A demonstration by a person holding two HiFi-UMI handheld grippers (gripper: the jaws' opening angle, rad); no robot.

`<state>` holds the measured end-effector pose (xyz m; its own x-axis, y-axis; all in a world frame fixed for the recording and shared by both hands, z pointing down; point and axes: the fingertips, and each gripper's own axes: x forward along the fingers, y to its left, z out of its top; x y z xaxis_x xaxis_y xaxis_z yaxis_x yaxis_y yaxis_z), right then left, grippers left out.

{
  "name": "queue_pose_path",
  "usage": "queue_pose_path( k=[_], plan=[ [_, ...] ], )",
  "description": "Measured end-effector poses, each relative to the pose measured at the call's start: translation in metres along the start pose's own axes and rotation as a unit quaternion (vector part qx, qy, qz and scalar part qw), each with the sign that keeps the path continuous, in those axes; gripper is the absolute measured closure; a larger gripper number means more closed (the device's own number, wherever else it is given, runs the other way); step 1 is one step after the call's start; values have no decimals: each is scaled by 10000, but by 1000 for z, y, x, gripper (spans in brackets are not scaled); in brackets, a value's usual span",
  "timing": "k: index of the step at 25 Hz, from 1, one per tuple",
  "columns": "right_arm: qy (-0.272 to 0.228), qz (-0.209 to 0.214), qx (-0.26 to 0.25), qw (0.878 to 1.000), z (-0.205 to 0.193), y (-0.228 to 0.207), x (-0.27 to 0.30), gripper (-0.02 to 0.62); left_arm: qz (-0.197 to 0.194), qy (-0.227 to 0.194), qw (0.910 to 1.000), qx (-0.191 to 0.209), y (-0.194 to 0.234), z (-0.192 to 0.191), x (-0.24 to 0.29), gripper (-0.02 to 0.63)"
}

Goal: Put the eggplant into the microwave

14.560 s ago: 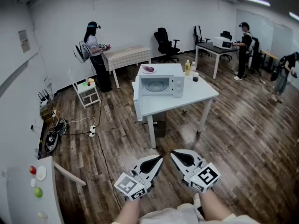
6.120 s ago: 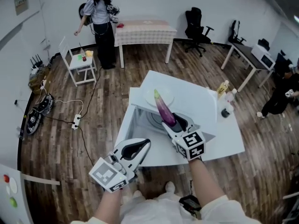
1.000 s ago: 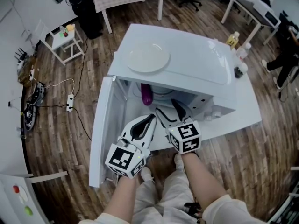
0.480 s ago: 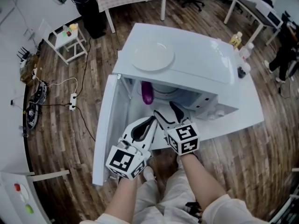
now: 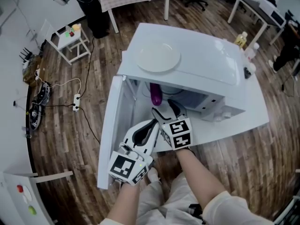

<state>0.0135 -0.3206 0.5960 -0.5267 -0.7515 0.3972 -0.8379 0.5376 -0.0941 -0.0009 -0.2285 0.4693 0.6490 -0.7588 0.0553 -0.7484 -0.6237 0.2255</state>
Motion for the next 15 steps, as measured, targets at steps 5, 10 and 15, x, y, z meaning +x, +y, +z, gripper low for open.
queue_pose_path(
  k=[5, 10, 15],
  plan=[
    [50, -288, -230, 9993, 1, -10, 18, 304, 64, 19, 10000, -31, 5, -3, -4, 603],
    [198, -468, -475, 9976, -2, -19, 32, 304, 78, 33, 9999, -66, 8, -6, -4, 603],
    [326, -713, -600, 9951, -6, -31, 36, 353, 80, 31, 9999, -80, 8, -9, -2, 603]
  ],
)
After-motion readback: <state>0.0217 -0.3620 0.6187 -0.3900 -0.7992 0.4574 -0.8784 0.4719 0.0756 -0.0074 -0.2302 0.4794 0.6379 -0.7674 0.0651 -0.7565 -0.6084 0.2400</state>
